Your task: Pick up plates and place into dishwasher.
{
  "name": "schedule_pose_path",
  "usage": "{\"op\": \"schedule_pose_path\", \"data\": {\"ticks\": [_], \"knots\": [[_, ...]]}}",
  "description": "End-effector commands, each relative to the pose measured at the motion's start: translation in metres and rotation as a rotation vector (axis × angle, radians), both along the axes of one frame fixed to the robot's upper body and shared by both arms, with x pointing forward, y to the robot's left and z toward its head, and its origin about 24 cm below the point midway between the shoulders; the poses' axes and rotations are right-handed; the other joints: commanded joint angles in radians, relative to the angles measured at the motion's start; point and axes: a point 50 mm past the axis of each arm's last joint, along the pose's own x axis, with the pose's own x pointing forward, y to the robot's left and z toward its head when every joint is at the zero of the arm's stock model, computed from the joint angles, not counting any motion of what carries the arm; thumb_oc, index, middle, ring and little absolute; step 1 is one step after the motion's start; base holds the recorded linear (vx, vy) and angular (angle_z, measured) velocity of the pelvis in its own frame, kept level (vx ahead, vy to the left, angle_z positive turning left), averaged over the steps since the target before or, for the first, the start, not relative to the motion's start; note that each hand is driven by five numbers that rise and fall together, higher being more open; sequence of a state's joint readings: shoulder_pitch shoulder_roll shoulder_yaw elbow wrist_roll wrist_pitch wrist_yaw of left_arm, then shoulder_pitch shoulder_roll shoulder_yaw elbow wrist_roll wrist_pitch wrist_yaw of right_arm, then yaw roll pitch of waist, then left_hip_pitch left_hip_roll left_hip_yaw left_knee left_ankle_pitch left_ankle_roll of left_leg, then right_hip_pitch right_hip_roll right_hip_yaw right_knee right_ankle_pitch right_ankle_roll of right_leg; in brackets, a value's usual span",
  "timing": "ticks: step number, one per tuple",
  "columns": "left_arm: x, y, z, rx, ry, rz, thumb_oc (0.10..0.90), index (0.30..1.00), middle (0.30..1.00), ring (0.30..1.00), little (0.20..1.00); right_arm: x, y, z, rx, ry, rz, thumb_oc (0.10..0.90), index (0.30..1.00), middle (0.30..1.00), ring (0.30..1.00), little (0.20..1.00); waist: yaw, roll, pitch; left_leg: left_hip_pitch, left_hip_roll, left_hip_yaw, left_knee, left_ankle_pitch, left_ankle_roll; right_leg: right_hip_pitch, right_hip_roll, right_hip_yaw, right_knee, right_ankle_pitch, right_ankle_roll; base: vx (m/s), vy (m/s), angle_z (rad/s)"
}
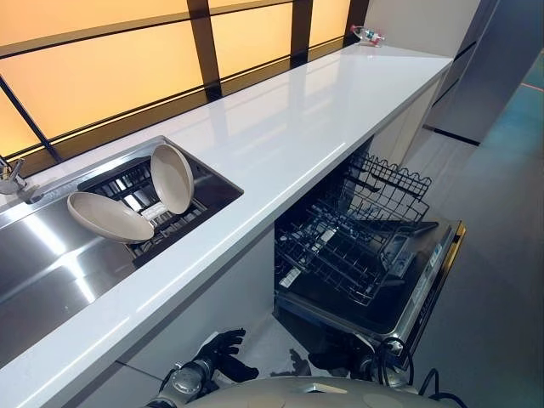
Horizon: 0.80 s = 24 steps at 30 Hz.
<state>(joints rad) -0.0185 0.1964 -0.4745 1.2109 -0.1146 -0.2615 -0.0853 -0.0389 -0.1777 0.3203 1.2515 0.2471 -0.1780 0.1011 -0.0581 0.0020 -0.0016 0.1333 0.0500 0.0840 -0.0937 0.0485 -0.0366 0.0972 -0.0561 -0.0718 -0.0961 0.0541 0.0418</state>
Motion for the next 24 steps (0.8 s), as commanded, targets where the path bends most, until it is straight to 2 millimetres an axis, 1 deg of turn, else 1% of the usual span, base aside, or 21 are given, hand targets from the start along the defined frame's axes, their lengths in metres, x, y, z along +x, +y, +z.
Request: {"op": "schedule_pose_path", "data": {"ticks": [1,11,16,18,21,24], "knots": [[0.015,-0.016,0.003,-0.028,-0.057,-0.016,0.800,0.900,0.900,0.900,0.900,0.010,0.007,0.004,0.014,-0.067,0.054,0.800,0.900,0.900,0.900,0.900,0.005,-0.010,0.074,0.021,-0.086,-0.021,0.006,-0.062,0.068,0.031,0.044,-0.014,0.022,-0.008,0.005,0.00,0.000,0.00],[0.013,-0.013,0.002,-0.016,-0.028,-0.024,0.800,0.900,0.900,0.900,0.900,0.015,0.012,0.006,0.087,-0.091,0.093,0.800,0.900,0.900,0.900,0.900,0.010,-0.009,0.070,0.018,-0.089,-0.025,0.006,-0.062,0.067,0.032,0.042,-0.022,0.019,-0.010,0.006,0.00,0.000,0.00],[0.015,-0.013,0.003,-0.027,-0.036,-0.010,0.800,0.900,0.900,0.900,0.900,0.016,0.014,0.008,0.149,-0.103,0.059,0.800,0.900,0.900,0.900,0.900,0.008,-0.009,0.069,0.019,-0.088,-0.025,0.006,-0.059,0.065,0.034,0.043,-0.022,0.019,-0.008,0.006,-0.01,-0.002,0.03],[0.022,-0.014,0.006,-0.069,-0.061,0.003,0.800,0.900,0.900,0.900,0.900,0.017,0.015,0.008,0.196,-0.100,0.056,0.800,0.900,0.900,0.900,0.900,0.007,-0.008,0.069,0.019,-0.088,-0.025,0.006,-0.058,0.064,0.035,0.044,-0.020,0.018,-0.007,0.006,0.00,0.000,0.00],[0.036,-0.019,0.013,-0.173,-0.085,-0.016,0.800,0.900,0.900,0.900,0.900,0.020,0.018,0.011,0.306,-0.087,0.060,0.800,0.900,0.900,0.900,0.900,0.005,-0.008,0.070,0.019,-0.087,-0.023,0.006,-0.057,0.062,0.037,0.046,-0.020,0.017,-0.007,0.006,0.00,0.000,0.00],[0.059,-0.023,0.027,-0.170,-0.170,-0.160,0.800,0.900,0.900,0.900,0.900,0.029,0.017,0.017,0.382,-0.111,0.082,0.800,0.900,0.900,0.900,0.900,0.001,-0.002,0.071,0.019,-0.084,-0.019,0.006,-0.055,0.061,0.037,0.047,-0.019,0.016,-0.004,0.007,0.00,0.000,0.00]]}}
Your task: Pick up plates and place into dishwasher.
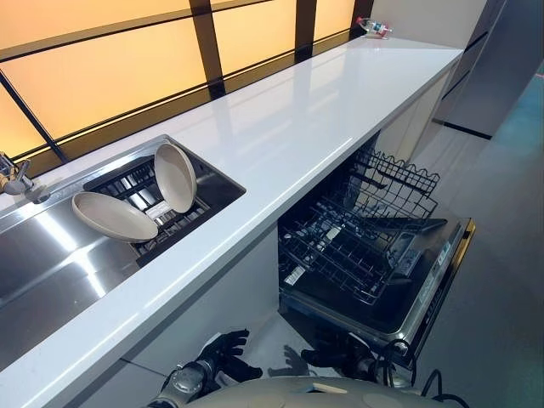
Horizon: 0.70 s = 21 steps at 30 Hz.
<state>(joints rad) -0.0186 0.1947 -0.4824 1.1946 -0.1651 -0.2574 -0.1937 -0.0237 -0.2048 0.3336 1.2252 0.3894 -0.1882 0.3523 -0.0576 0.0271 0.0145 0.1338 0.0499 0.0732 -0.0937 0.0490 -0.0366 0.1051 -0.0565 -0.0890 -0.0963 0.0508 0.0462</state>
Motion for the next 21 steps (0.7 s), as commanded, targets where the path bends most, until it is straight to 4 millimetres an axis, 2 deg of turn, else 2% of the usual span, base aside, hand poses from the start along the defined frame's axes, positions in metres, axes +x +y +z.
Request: {"op": "schedule_pose_path", "data": {"ticks": [1,2,3,5,6,7,8,11,16,21], "knots": [[0.069,-0.018,0.033,-0.060,-0.243,-0.178,0.800,0.900,0.900,0.900,0.900,0.033,0.016,0.015,0.140,-0.119,0.081,0.800,0.900,0.900,0.900,0.900,-0.001,-0.024,0.056,0.018,-0.084,-0.008,0.006,-0.054,0.060,0.028,0.047,-0.001,0.016,-0.001,0.004,0.00,0.000,0.00],[0.089,-0.021,0.050,-0.050,-0.324,-0.240,0.800,0.900,0.900,0.900,0.900,0.039,0.018,0.020,0.142,-0.144,0.114,0.800,0.900,0.900,0.900,0.900,-0.004,-0.019,0.057,0.015,-0.083,-0.007,0.006,-0.050,0.059,0.025,0.047,-0.001,0.017,0.002,0.006,0.00,0.000,0.00],[0.094,-0.021,0.056,-0.047,-0.348,-0.259,0.800,0.900,0.900,0.900,0.900,0.040,0.019,0.021,0.142,-0.148,0.122,0.800,0.900,0.900,0.900,0.900,-0.005,-0.018,0.057,0.015,-0.083,-0.008,0.006,-0.050,0.059,0.025,0.047,-0.002,0.017,0.002,0.006,-0.04,0.016,0.00],[0.121,-0.025,0.092,-0.050,-0.467,-0.350,0.800,0.900,0.900,0.900,0.900,0.042,0.020,0.026,0.129,-0.161,0.155,0.800,0.900,0.900,0.900,0.900,-0.006,-0.011,0.059,0.010,-0.084,-0.013,0.006,-0.046,0.060,0.021,0.046,-0.006,0.017,0.004,0.010,-0.03,0.008,0.02],[0.125,-0.024,0.100,-0.047,-0.491,-0.375,0.800,0.900,0.900,0.900,0.900,0.041,0.021,0.026,0.121,-0.158,0.161,0.800,0.900,0.900,0.900,0.900,-0.006,-0.011,0.060,0.009,-0.085,-0.015,0.006,-0.045,0.060,0.020,0.045,-0.007,0.017,0.004,0.011,-0.04,0.006,0.05],[0.136,-0.020,0.123,-0.036,-0.543,-0.429,0.800,0.900,0.900,0.900,0.900,0.038,0.019,0.027,0.108,-0.153,0.165,0.800,0.900,0.900,0.900,0.900,-0.005,-0.007,0.061,0.007,-0.085,-0.017,0.006,-0.042,0.061,0.019,0.043,-0.011,0.017,0.006,0.013,-0.02,0.004,0.07],[0.136,-0.020,0.123,-0.035,-0.542,-0.429,0.800,0.900,0.900,0.900,0.900,0.038,0.020,0.027,0.109,-0.152,0.166,0.800,0.900,0.900,0.900,0.900,-0.005,-0.008,0.061,0.007,-0.085,-0.017,0.006,-0.042,0.061,0.019,0.043,-0.011,0.017,0.006,0.013,-0.03,0.007,0.06],[0.152,-0.017,0.182,-0.053,-0.672,-0.556,0.800,0.900,0.900,0.900,0.900,0.024,0.014,0.022,0.075,-0.115,0.159,0.800,0.900,0.900,0.900,0.900,0.001,-0.002,0.059,0.001,-0.086,-0.023,0.006,-0.039,0.065,0.019,0.037,-0.022,0.013,0.009,0.017,0.00,0.000,0.00],[0.159,-0.027,0.259,-0.139,-0.821,-0.741,0.800,0.900,0.900,0.900,0.900,0.010,0.007,0.015,0.055,-0.064,0.108,0.800,0.900,0.900,0.900,0.900,0.021,0.001,0.049,-0.004,-0.088,-0.034,0.006,-0.041,0.067,0.024,0.030,-0.041,0.009,0.008,0.020,0.00,-0.006,0.12],[0.159,-0.038,0.311,-0.279,-0.910,-0.808,0.800,0.900,0.900,0.900,0.900,0.000,0.001,0.008,0.029,-0.009,0.062,0.800,0.900,0.900,0.900,0.900,0.033,0.005,0.037,-0.007,-0.089,-0.047,0.006,-0.041,0.063,0.027,0.027,-0.051,0.009,0.007,0.020,-0.01,-0.011,0.12]]}}
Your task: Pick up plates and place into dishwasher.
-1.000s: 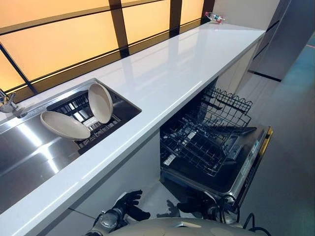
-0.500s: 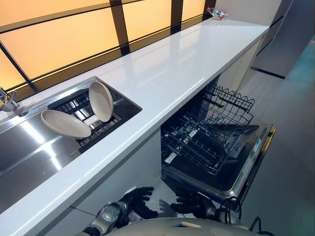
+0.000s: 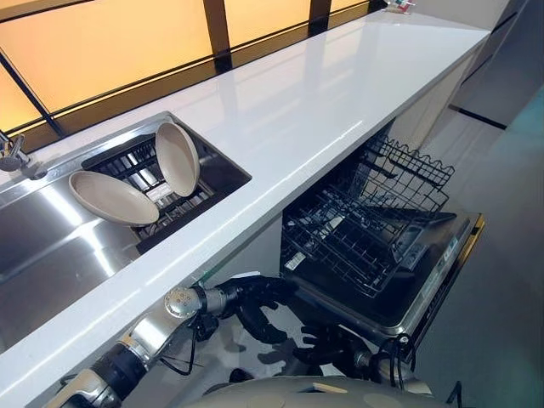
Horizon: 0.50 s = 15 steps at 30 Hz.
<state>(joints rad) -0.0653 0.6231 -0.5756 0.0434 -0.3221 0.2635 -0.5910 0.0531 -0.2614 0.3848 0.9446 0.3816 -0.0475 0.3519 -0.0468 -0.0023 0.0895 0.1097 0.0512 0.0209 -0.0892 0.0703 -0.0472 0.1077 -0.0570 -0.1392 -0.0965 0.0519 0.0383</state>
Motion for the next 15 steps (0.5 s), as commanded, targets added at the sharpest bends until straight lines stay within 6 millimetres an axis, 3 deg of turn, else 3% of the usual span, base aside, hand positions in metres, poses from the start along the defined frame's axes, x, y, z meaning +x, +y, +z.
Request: {"op": "schedule_pose_path", "data": {"ticks": [1,8,12,15], "knots": [[0.066,-0.018,0.177,-0.229,-0.632,-0.178,0.800,0.900,0.900,0.900,0.900,-0.012,-0.007,-0.005,-0.017,0.037,-0.033,0.800,0.900,0.900,0.900,0.900,0.025,0.035,-0.041,0.016,-0.091,0.003,0.002,-0.063,0.072,0.024,0.026,-0.002,0.009,0.005,0.028,-0.01,-0.003,0.07],[0.043,-0.061,0.187,-0.635,-0.265,-0.312,0.800,0.900,0.900,0.900,0.900,-0.018,-0.007,-0.012,-0.050,0.099,-0.047,0.800,0.900,0.900,0.900,0.900,0.020,0.038,-0.048,0.019,-0.092,-0.003,0.002,-0.063,0.069,0.027,0.026,0.004,0.009,0.007,0.024,-0.01,0.007,0.07],[0.034,-0.080,0.190,-0.768,-0.091,-0.337,0.800,0.900,0.900,0.900,0.900,-0.017,-0.004,-0.013,-0.060,0.113,-0.022,0.800,0.900,0.900,0.900,0.900,0.011,0.038,-0.048,0.021,-0.092,-0.002,0.002,-0.064,0.069,0.027,0.027,0.013,0.009,0.008,0.022,-0.01,0.012,0.14],[0.023,-0.094,0.192,-0.917,0.155,-0.341,0.800,0.900,0.900,0.900,0.900,-0.017,-0.004,-0.014,-0.077,0.131,-0.014,0.800,0.900,0.900,0.900,0.900,0.007,0.035,-0.049,0.025,-0.091,0.003,0.002,-0.068,0.069,0.029,0.026,0.016,0.009,0.006,0.019,-0.01,0.004,-0.03]]}}
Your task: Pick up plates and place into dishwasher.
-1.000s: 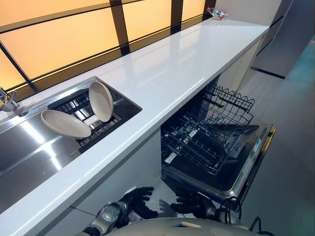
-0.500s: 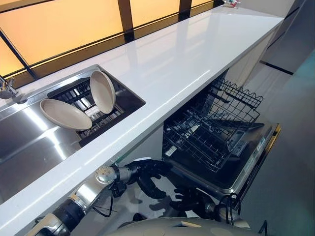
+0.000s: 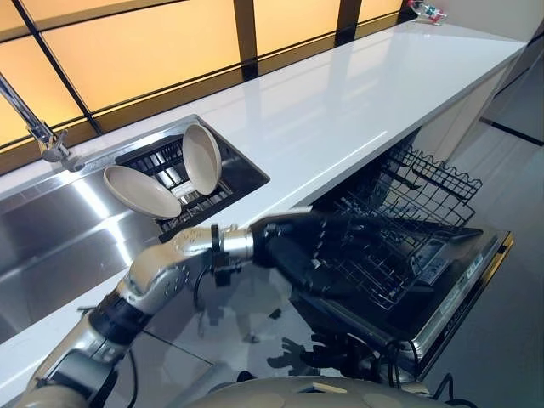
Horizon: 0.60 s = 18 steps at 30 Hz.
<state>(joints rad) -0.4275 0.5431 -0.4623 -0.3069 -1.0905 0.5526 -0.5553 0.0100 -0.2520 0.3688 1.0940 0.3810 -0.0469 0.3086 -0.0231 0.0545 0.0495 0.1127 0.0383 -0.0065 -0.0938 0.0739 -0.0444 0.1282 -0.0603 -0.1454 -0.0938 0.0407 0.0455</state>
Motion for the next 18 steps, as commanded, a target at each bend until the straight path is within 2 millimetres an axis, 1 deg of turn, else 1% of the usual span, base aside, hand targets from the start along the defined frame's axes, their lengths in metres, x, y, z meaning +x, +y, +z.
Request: {"op": "schedule_pose_path", "data": {"ticks": [1,3,6,9,10,12,15,18], "knots": [[-0.013,-0.019,0.038,-0.244,0.153,-0.151,0.800,0.900,0.900,0.900,0.900,-0.007,0.010,-0.005,0.006,0.052,0.042,0.800,0.900,0.900,0.900,0.900,-0.019,-0.022,-0.009,0.024,-0.078,0.032,0.007,-0.072,0.066,0.009,0.029,0.024,0.007,0.018,0.011,0.00,0.000,0.00],[-0.013,-0.023,0.045,-0.358,0.251,-0.133,0.800,0.900,0.900,0.900,0.900,-0.008,0.011,-0.006,-0.001,0.070,0.041,0.800,0.900,0.900,0.900,0.900,-0.020,-0.024,-0.008,0.027,-0.077,0.035,0.007,-0.073,0.066,0.011,0.030,0.027,0.007,0.018,0.007,-0.02,0.000,-0.06],[-0.005,-0.023,0.058,-0.533,0.367,-0.075,0.800,0.900,0.900,0.900,0.900,-0.008,0.011,-0.007,-0.007,0.090,0.050,0.800,0.900,0.900,0.900,0.900,-0.022,-0.027,-0.010,0.032,-0.076,0.041,0.007,-0.077,0.065,0.014,0.031,0.029,0.007,0.016,0.002,0.00,-0.001,-0.02],[0.009,-0.015,0.071,-0.684,0.390,0.019,0.800,0.900,0.900,0.900,0.900,-0.006,0.012,-0.008,-0.006,0.100,0.058,0.800,0.900,0.900,0.900,0.900,-0.022,-0.034,-0.014,0.036,-0.076,0.041,0.007,-0.081,0.065,0.020,0.029,0.028,0.007,0.014,0.000,0.00,-0.033,0.00],[0.016,-0.010,0.074,-0.712,0.354,0.068,0.800,0.900,0.900,0.900,0.900,-0.006,0.014,-0.008,-0.002,0.102,0.060,0.800,0.900,0.900,0.900,0.900,-0.021,-0.036,-0.016,0.038,-0.076,0.040,0.007,-0.083,0.066,0.021,0.029,0.026,0.007,0.012,-0.001,0.02,-0.047,-0.04],[0.026,0.002,0.080,-0.733,0.216,0.186,0.800,0.900,0.900,0.900,0.900,-0.005,0.016,-0.008,0.003,0.104,0.057,0.800,0.900,0.900,0.900,0.900,-0.020,-0.037,-0.019,0.042,-0.074,0.044,0.007,-0.084,0.064,0.024,0.028,0.024,0.007,0.010,-0.001,0.02,-0.041,-0.04],[0.037,0.022,0.092,-0.712,0.016,0.362,0.800,0.900,0.900,0.900,0.900,-0.008,0.015,-0.009,0.001,0.109,0.047,0.800,0.900,0.900,0.900,0.900,-0.019,-0.035,-0.022,0.044,-0.073,0.045,0.007,-0.084,0.063,0.025,0.028,0.022,0.007,0.008,0.000,0.00,0.000,0.00],[0.042,0.043,0.109,-0.684,-0.159,0.514,0.800,0.900,0.900,0.900,0.900,-0.011,0.013,-0.009,-0.003,0.119,0.038,0.800,0.900,0.900,0.900,0.900,-0.013,-0.033,-0.025,0.042,-0.072,0.043,0.007,-0.084,0.062,0.026,0.028,0.016,0.007,0.005,0.000,0.00,0.000,0.00]]}}
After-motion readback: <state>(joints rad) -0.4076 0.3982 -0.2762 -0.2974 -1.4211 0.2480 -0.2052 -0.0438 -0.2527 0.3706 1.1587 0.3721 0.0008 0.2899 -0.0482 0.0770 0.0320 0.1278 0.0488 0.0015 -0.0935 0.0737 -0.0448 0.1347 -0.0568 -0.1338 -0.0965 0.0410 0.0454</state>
